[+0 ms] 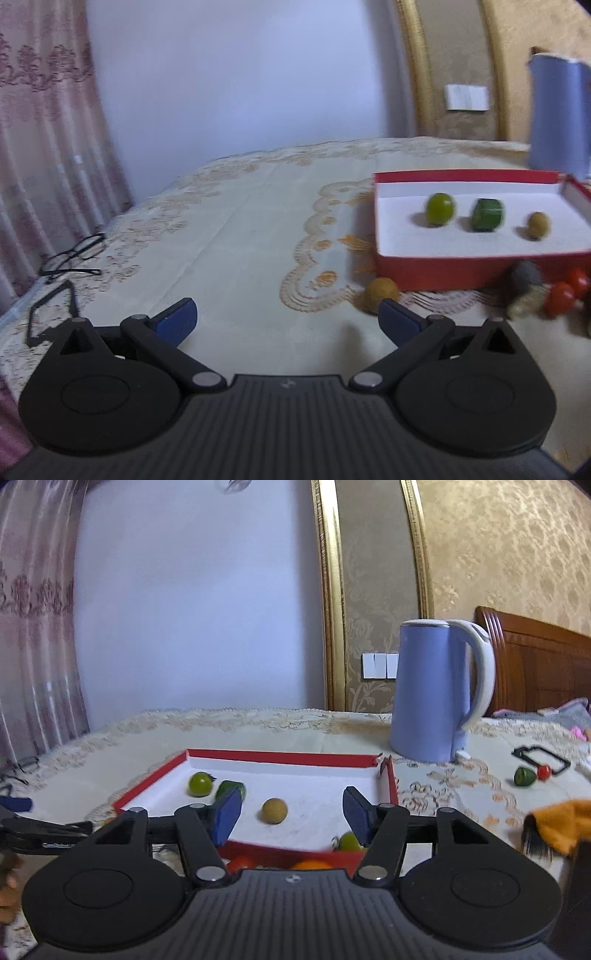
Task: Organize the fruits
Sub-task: 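Grasp another brown round fruit in front of the box with the left gripper, then drop the brown fruit in the box with left while right grasps a dark eggplant piece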
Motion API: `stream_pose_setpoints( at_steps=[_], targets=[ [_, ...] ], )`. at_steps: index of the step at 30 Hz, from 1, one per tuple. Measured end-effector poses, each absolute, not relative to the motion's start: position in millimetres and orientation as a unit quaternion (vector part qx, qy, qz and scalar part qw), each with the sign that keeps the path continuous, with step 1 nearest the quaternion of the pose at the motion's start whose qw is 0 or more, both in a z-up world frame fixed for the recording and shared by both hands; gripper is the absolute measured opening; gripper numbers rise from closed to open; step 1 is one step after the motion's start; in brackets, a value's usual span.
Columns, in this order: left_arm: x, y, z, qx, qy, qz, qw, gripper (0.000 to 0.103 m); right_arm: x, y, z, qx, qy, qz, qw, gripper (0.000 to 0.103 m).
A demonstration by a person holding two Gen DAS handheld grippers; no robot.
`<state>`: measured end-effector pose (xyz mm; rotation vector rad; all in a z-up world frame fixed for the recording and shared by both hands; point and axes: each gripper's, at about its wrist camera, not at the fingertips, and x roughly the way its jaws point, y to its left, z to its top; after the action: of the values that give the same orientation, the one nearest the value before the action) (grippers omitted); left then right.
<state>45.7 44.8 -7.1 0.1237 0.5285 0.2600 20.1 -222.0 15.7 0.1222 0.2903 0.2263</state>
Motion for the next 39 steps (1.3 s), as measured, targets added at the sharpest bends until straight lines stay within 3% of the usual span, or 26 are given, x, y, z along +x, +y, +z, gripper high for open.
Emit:
stream_pose_setpoints(
  at_steps=[2,5,11,16,18,27,39],
  targets=[
    [36.4,48.6,-8.6,0.06,0.257,0.1,0.959,0.103,6.2,-224.3,10.3,0.076,0.132,0.108,0.982,0.075],
    [28.2,51.2,-8.6,0.057,0.25,0.071,0.964,0.103,-4.1,-226.5,-2.2,0.092,0.134,0.101,0.981,0.076],
    [46.8,40.7,-5.7,0.067,0.26,0.04,0.963,0.087,1.9,-227.2,-21.9,0.107,0.165,0.103,0.975,0.076],
    [72.2,35.6,-11.0,0.053,0.292,0.017,0.955,0.058,-1.2,-225.8,-25.9,0.102,0.162,0.103,0.976,0.076],
    [80.4,36.5,-14.5,0.045,0.308,0.012,0.95,0.038,-3.2,-226.7,-26.5,0.101,0.163,0.101,0.976,0.076],
    [91.7,33.4,-16.5,0.038,0.31,-0.013,0.95,0.023,-1.8,-225.0,-31.2,0.094,0.178,0.109,0.973,0.076],
    [71.9,40.2,-10.2,-0.005,0.299,-0.015,0.954,0.022,-2.3,-221.7,-36.9,0.064,0.206,0.098,0.972,0.076]
  ],
)
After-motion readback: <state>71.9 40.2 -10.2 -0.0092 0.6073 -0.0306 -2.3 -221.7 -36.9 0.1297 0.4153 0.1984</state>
